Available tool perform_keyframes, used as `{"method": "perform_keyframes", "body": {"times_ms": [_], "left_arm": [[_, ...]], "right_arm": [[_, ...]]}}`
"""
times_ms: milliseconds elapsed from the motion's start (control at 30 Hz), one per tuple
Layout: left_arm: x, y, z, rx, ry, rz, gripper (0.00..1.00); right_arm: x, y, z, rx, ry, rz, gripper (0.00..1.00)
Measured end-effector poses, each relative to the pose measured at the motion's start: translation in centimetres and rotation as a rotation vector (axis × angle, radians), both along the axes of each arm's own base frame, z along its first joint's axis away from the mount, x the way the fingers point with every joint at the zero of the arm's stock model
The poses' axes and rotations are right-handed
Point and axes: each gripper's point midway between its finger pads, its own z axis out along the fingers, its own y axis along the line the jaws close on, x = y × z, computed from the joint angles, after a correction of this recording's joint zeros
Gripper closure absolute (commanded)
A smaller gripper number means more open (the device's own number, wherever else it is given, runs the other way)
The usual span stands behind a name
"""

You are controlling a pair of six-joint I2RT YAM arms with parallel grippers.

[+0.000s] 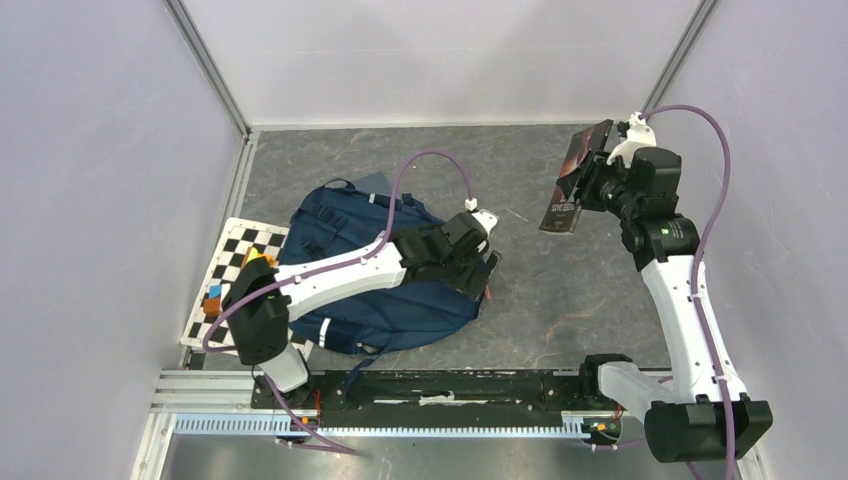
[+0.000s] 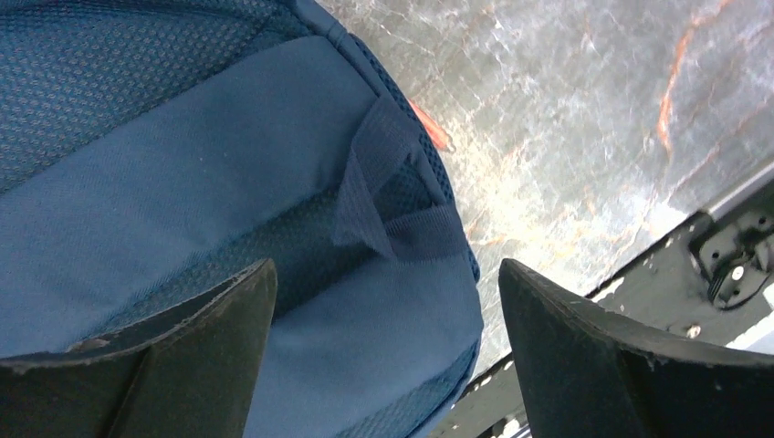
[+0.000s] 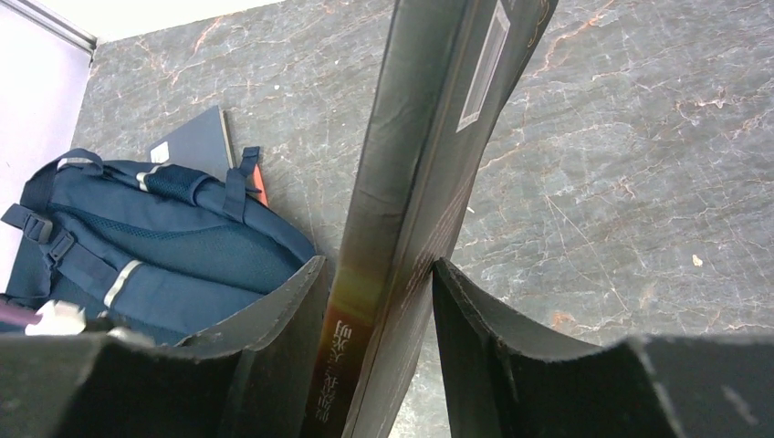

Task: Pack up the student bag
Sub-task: Pick up the book from the center of the board, then place the book in the student bag.

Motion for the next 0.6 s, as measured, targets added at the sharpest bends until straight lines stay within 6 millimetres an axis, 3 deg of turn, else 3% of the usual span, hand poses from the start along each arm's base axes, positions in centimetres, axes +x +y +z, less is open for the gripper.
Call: {"method": "perform_keyframes", "body": {"times_ms": [100,200,433,467,600], "left_arm": [[0.6,-0.6,-0.8,0.002,0.034,0.048,0.17],[1.3,-1.4,-1.2,-0.003,0.058,0.085,0.33],[2.0,-2.2,-2.9,0.047,0.12,0.145,0.36],[2.0,-2.1,-3.2,0.057,0.127,0.15,0.42],[1.3,-1.2,-4.3,0.106,0.169,0.174,0.9]], "right_arm": [[-0.3,0.0,-0.1,-0.006,0.001,0.003,1.0],[-0.5,-0.1,-0.3,-0.013,0.004,0.006,1.0],[-0.9,-0.1,-0.4,-0.023,0.006,0.01,1.0],[-1.0,-0.1,-0.5,-0.023,0.006,0.01,1.0],[-1.6,-0.1,-0.9,-0.023,0.009,0.011,1.0]]}}
